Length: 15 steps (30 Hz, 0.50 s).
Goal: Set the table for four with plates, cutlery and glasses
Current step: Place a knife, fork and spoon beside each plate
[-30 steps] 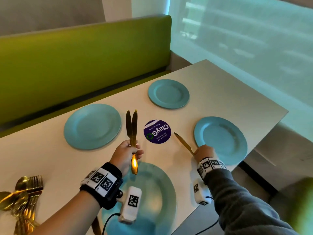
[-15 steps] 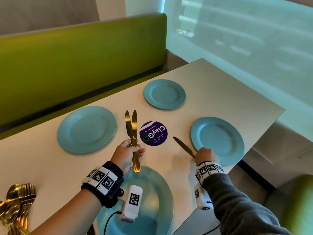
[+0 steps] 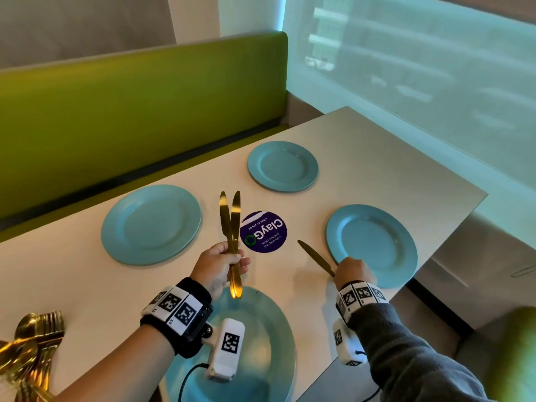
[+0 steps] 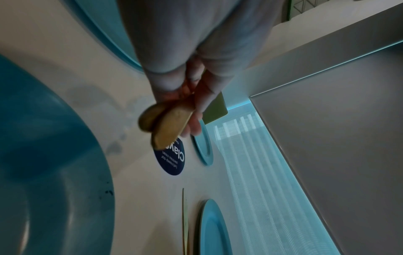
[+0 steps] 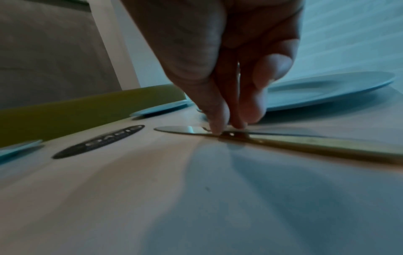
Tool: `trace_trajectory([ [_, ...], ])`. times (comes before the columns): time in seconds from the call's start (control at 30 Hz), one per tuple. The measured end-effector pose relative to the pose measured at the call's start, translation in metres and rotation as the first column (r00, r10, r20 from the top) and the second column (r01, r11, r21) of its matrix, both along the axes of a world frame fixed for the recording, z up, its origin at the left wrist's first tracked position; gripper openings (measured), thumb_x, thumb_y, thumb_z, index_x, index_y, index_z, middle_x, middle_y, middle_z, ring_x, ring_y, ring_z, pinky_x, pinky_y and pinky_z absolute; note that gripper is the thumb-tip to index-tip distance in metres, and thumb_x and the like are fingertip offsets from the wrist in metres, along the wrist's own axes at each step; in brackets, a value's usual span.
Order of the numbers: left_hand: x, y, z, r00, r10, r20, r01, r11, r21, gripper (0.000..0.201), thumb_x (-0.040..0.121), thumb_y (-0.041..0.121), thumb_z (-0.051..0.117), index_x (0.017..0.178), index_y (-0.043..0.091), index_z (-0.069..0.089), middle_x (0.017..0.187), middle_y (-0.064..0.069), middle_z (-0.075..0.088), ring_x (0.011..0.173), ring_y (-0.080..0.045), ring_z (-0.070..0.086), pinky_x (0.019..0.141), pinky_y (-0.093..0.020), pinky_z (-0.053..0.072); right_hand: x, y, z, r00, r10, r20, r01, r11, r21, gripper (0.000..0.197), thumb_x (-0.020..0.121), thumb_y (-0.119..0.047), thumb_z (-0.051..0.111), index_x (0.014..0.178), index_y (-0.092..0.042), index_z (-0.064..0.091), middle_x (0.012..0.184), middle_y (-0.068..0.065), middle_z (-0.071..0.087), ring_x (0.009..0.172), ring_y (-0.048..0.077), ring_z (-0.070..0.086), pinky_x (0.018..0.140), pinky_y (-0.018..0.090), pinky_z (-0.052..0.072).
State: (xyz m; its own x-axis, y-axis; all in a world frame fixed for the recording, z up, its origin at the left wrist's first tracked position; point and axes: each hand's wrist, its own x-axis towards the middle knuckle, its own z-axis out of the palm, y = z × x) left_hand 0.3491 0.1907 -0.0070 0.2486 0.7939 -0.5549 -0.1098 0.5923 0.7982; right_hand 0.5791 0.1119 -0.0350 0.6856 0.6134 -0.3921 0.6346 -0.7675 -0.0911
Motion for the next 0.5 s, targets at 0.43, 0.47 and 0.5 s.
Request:
trace_trajectory([
  [0.43, -0.003, 0.013, 0.032, 0.996, -0.082, -0.029, 0.083, 0.996, 0.030, 0.017, 0.095, -0.001, 0.042, 0.109, 0.005, 0.049, 0.082, -0.018, 0.066, 0.069, -0.022, 0.067, 0.060, -0.024, 0.057, -0.091, 0.077, 0.052, 0.372, 0.865, 0.336, -0.847, 0.169, 0.504, 0.021, 0.061, -0.002, 0.079, 0.073, -0.019, 0.075, 0.070, -0.001, 0.069, 0.065, 0.020, 0.068, 0.048, 0.023, 0.049],
  [0.47, -0.006, 0.017, 0.034, 0.995, -0.094, -0.032, 0.095, 0.995, 0.031, 0.014, 0.095, -0.002, 0.041, 0.103, 0.005, 0.051, 0.081, -0.018, 0.066, 0.063, -0.019, 0.068, 0.057, -0.023, 0.057, -0.092, 0.082, 0.053, 0.347, 0.867, 0.358, -0.848, 0.127, 0.514, 0.019, 0.061, -0.003, 0.080, 0.071, -0.018, 0.075, 0.068, -0.001, 0.068, 0.063, 0.019, 0.067, 0.046, 0.022, 0.049],
  [0.5, -0.009, 0.020, 0.037, 0.994, -0.109, -0.033, 0.110, 0.993, 0.035, 0.014, 0.095, -0.003, 0.041, 0.095, 0.004, 0.053, 0.079, -0.018, 0.065, 0.057, -0.016, 0.067, 0.055, -0.021, 0.057, -0.093, 0.087, 0.055, 0.327, 0.868, 0.373, -0.853, 0.102, 0.511, 0.018, 0.061, -0.004, 0.080, 0.070, -0.018, 0.075, 0.066, -0.001, 0.067, 0.061, 0.019, 0.066, 0.044, 0.023, 0.051],
])
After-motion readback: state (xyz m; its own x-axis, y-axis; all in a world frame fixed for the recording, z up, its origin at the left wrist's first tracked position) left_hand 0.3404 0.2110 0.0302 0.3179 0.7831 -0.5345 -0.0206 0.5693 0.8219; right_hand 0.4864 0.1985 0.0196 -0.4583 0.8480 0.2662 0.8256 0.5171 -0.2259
